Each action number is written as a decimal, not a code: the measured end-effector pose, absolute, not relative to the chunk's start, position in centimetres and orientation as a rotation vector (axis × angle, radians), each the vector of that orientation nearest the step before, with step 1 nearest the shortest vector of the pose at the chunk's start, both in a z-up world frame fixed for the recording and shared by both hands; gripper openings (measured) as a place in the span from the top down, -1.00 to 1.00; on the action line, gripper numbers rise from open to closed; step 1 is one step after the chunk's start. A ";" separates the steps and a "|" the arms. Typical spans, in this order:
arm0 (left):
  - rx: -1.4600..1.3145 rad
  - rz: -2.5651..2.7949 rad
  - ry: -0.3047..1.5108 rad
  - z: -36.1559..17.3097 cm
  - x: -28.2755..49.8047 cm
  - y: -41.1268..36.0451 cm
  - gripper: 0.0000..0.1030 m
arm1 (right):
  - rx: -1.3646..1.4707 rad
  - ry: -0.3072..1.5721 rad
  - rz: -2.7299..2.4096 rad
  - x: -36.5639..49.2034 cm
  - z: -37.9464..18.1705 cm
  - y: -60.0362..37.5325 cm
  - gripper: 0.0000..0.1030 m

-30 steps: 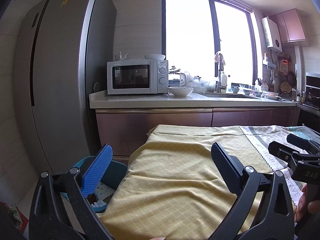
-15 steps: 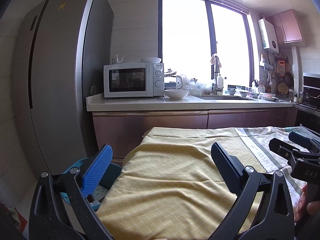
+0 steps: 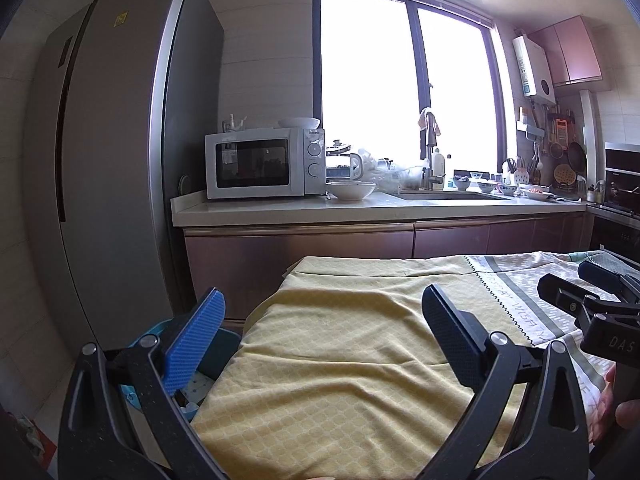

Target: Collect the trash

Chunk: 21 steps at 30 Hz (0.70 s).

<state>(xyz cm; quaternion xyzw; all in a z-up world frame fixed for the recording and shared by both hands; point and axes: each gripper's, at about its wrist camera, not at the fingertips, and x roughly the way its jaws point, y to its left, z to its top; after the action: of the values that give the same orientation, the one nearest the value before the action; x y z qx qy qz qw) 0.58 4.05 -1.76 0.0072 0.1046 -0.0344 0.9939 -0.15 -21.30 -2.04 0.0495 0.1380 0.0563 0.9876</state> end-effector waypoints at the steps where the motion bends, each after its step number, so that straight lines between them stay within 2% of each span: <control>1: 0.013 -0.070 0.210 -1.8 0.6 4.1 -0.89 | 0.100 0.276 0.112 -0.2 -2.0 -21.3 -0.87; 21: 0.018 -0.062 0.214 -1.8 0.8 3.9 -0.89 | 0.097 0.274 0.105 -0.2 -1.9 -21.7 -0.87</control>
<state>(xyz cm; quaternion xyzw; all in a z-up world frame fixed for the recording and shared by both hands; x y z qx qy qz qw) 0.83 3.86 -1.78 0.0090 0.1067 -0.0308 0.9938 -0.19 -21.69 -1.88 0.0481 0.1365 0.0524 0.9881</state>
